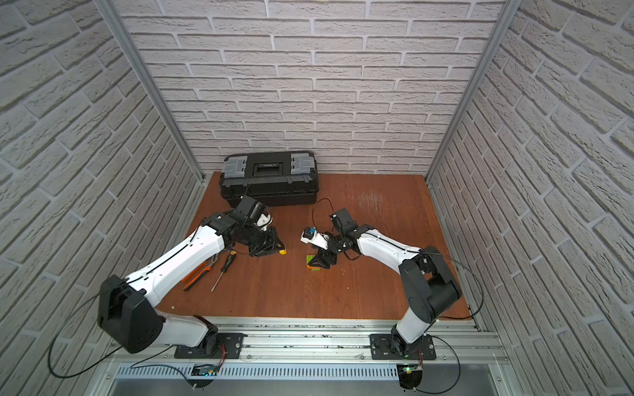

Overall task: Assemble a carrot with lego
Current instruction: Adjust the lego brick at the center of the board.

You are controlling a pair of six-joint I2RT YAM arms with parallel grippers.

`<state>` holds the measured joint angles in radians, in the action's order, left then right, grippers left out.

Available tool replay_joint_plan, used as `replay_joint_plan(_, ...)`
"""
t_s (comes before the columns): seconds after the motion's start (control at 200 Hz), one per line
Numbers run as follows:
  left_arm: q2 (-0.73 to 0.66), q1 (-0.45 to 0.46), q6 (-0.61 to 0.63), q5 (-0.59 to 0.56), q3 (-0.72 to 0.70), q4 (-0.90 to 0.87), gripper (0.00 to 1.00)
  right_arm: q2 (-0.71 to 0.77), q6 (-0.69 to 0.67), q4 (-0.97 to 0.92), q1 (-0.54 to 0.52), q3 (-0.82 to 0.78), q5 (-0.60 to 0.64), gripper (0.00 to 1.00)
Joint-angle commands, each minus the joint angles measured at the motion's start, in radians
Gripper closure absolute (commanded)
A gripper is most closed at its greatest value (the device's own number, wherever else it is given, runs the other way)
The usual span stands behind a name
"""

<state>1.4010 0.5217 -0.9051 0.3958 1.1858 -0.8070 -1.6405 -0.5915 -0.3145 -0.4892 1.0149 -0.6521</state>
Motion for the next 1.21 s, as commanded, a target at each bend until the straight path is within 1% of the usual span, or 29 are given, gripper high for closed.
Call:
replay_joint_plan(0.0, 0.016, -0.008, 0.037, 0.017, -0.004, 0.025, 1.00, 0.005, 0.130, 0.127, -0.008, -0.053, -0.016, 0.26)
replay_joint_plan(0.11, 0.031, -0.008, 0.030, 0.033, -0.006, 0.051, 1.00, -0.004, 0.112, 0.108, -0.018, -0.067, 0.008, 0.26)
replay_joint_plan(0.28, 0.051, -0.006, 0.032, 0.041, -0.001, 0.063, 1.00, 0.001, 0.125, 0.136, -0.025, -0.093, 0.023, 0.26)
replay_joint_plan(0.455, 0.077, -0.004, 0.033, 0.044, 0.011, 0.071, 1.00, -0.012, 0.151, 0.165, -0.028, -0.117, 0.038, 0.29)
replay_joint_plan(0.71, 0.118, 0.003, 0.025, 0.041, 0.043, 0.088, 1.00, 0.042, 0.206, 0.225, -0.028, -0.190, 0.052, 0.30)
replay_joint_plan(0.815, 0.128, 0.009, 0.031, 0.022, 0.062, 0.085, 1.00, 0.079, 0.224, 0.258, -0.028, -0.232, 0.055, 0.30)
replay_joint_plan(0.935, 0.144, 0.009, 0.034, 0.014, 0.088, 0.075, 1.00, 0.087, 0.231, 0.277, -0.028, -0.243, 0.067, 0.30)
replay_joint_plan(1.095, 0.192, 0.020, 0.058, 0.040, 0.129, 0.069, 1.00, 0.054, 0.231, 0.284, -0.028, -0.226, 0.084, 0.30)
replay_joint_plan(1.2, 0.225, 0.029, 0.107, 0.064, 0.167, 0.046, 1.00, 0.047, 0.238, 0.298, -0.028, -0.222, 0.111, 0.32)
